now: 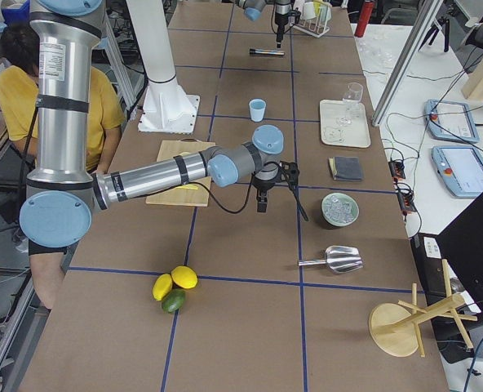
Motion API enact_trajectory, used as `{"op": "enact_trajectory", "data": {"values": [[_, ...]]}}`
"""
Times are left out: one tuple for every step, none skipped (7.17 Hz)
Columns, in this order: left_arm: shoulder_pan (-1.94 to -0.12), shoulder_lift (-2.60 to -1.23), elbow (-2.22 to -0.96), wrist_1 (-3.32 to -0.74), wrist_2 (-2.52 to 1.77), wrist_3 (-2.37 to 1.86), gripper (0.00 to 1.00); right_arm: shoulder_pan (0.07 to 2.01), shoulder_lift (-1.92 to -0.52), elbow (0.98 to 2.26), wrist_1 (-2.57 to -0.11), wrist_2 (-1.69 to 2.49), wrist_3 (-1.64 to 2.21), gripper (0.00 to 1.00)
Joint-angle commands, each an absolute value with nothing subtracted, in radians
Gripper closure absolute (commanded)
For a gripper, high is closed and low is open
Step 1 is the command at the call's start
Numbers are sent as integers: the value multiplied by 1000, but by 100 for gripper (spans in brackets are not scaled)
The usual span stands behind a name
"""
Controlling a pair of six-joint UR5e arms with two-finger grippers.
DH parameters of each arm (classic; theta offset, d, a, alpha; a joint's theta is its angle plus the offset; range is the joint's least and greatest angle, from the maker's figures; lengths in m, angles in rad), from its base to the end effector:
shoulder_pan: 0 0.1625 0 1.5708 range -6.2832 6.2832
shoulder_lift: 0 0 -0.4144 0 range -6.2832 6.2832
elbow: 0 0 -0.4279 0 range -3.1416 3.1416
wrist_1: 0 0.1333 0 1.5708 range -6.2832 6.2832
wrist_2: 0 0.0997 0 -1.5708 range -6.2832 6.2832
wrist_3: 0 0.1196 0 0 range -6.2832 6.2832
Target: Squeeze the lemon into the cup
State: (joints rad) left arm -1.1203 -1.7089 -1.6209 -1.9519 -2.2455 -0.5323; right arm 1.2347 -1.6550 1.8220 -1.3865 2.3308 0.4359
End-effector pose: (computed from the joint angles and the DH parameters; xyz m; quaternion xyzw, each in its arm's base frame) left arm 0.2136 -0.5762 0.5178 0.0837 0.4051 0.0558 0.9087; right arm -0.1203 -0.4988 0.5514 0.0128 -0.3994 -0.0191 0.9165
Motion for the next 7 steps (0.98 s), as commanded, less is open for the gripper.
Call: {"op": "enact_trajectory", "data": {"values": [[-1309, -1707, -1571, -1896, -2270, -287, 0, 1398, -1546, 1586, -1387, 2335, 189, 0], [-1392, -1710, -1578, -1790, -2272, -199, 0, 1452, -1511, 1515, -1390, 2338, 111, 0], [-1475, -1721, -1578, -1691, -2270, -54, 0, 1500, -1516, 1513, -1413, 2374, 74, 0], [-1486, -1721, -1583, -1621, -2270, -19, 0, 1509, -1522, 1508, -1429, 2362, 68, 0], [-1489, -1706, -1585, -1562, -2273, -14, 0, 1522, -1525, 1502, -1446, 2364, 63, 0], [-1494, -1688, -1626, -1539, -2286, -12, 0, 1560, -1555, 1535, -1453, 2393, 42, 0], [-1491, -1643, -1711, -1470, -2313, -14, 0, 1554, -1574, 1555, -1466, 2407, 31, 0]]}}
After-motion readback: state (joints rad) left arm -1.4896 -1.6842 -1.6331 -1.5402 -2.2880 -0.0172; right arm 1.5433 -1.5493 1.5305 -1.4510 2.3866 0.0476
